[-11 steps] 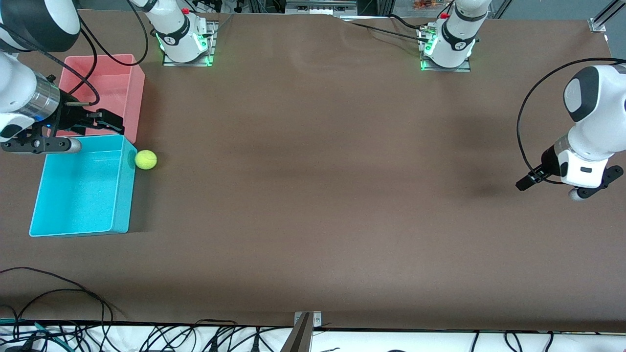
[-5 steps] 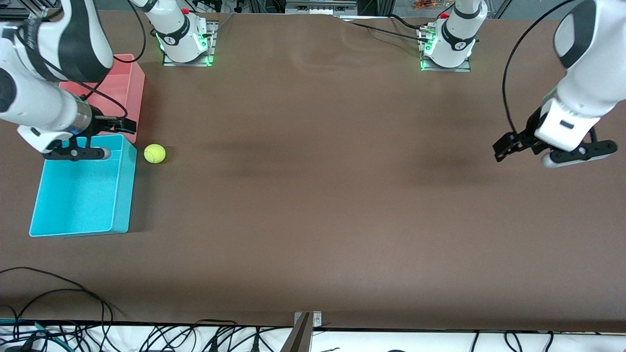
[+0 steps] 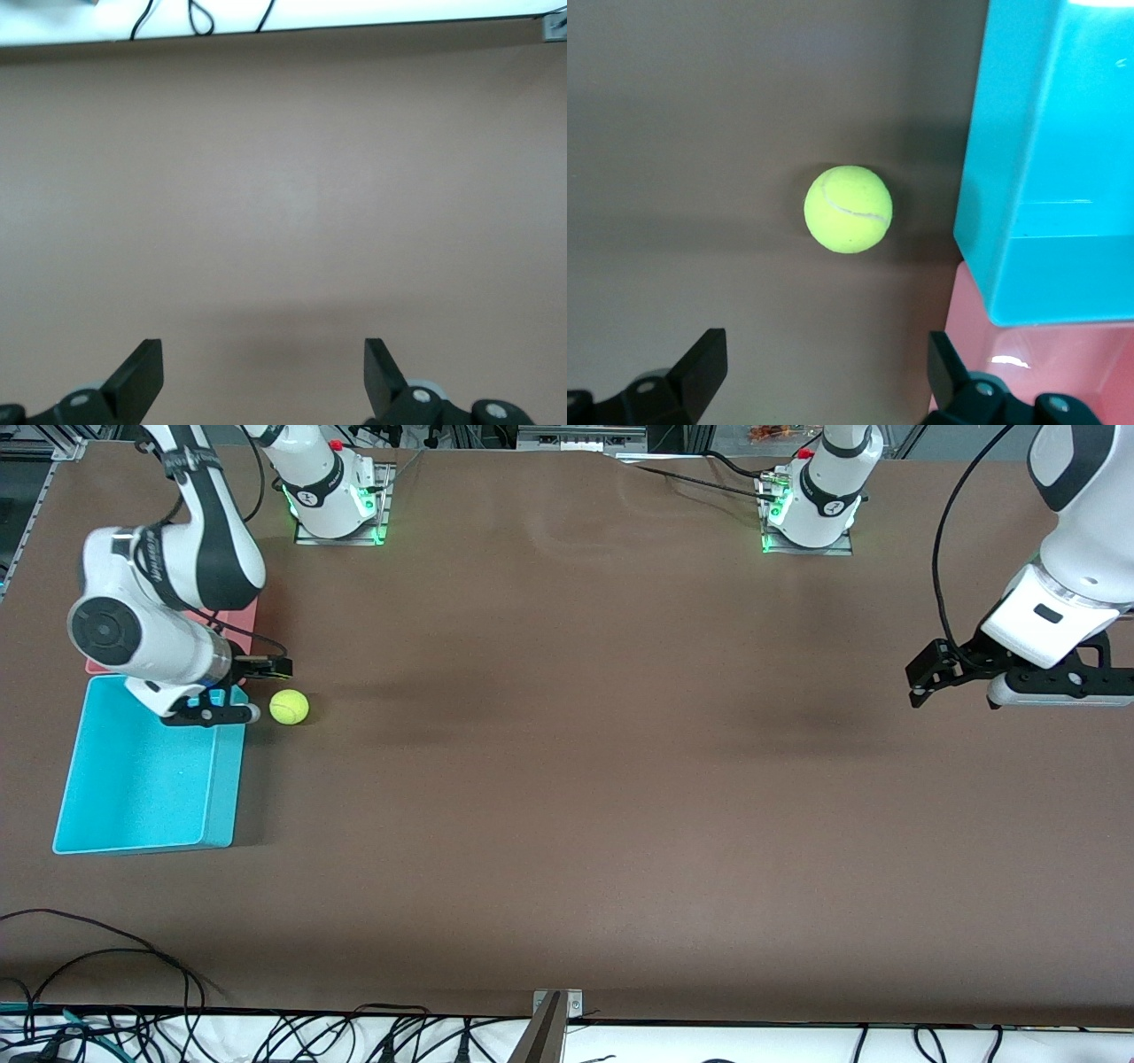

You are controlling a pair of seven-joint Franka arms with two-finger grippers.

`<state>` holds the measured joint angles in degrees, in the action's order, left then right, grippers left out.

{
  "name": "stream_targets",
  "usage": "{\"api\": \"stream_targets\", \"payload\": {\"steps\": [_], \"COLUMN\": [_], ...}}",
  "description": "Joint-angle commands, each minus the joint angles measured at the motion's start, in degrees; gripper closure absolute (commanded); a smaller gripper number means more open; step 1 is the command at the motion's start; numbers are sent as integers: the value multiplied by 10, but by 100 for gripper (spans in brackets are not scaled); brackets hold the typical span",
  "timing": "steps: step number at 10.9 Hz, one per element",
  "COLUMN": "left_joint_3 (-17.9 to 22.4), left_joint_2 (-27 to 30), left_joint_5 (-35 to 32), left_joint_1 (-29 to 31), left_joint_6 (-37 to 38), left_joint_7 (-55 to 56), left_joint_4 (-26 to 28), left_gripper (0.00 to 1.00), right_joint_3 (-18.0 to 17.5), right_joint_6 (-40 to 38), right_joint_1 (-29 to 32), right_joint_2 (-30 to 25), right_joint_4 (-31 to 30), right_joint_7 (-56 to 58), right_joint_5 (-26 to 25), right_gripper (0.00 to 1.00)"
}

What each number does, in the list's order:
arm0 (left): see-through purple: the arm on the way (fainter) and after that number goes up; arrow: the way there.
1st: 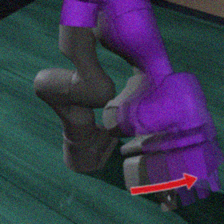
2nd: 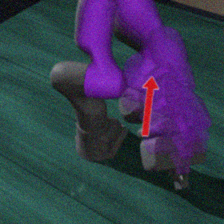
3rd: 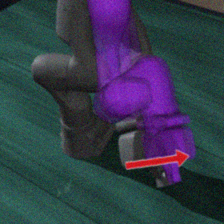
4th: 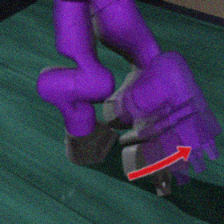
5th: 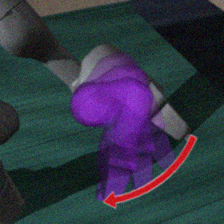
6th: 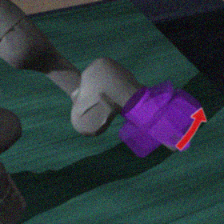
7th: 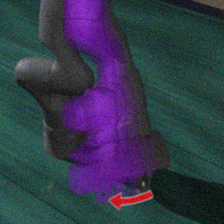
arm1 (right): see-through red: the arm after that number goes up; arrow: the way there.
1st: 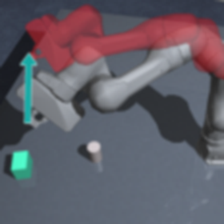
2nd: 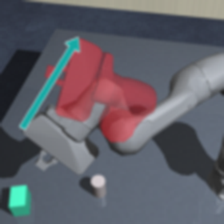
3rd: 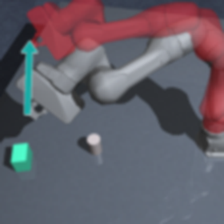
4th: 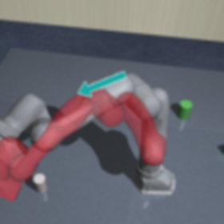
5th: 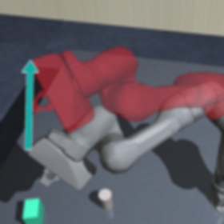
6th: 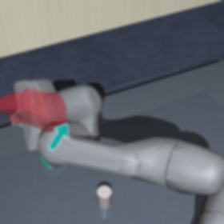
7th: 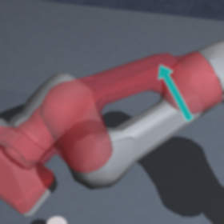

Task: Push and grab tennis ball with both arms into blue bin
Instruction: 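Close the right gripper on the tennis ball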

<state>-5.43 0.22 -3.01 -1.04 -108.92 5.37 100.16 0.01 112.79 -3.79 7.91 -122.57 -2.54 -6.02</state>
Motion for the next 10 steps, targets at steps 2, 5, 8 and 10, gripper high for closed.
{"api": "stream_targets", "payload": {"steps": [2,5,8,10], "left_joint_3": [31,34,29,10], "left_joint_2": [-38,-48,-51,-51], "left_joint_5": [20,42,42,42], "left_joint_1": [-44,-41,0,25], "left_joint_6": [17,37,37,37], "left_joint_7": [-68,-73,-122,-120], "left_joint_4": [-79,-103,-103,-103], "left_gripper": [0,0,0,0], "right_joint_3": [-4,-2,1,1], "right_joint_6": [147,203,214,212], "right_joint_1": [-2,-2,3,4], "right_joint_2": [49,98,110,110], "right_joint_4": [-67,-64,-64,-54], "right_joint_7": [3,3,3,-2], "right_joint_5": [-13,-16,-47,-62], "right_gripper": [0,0,0,0]}}
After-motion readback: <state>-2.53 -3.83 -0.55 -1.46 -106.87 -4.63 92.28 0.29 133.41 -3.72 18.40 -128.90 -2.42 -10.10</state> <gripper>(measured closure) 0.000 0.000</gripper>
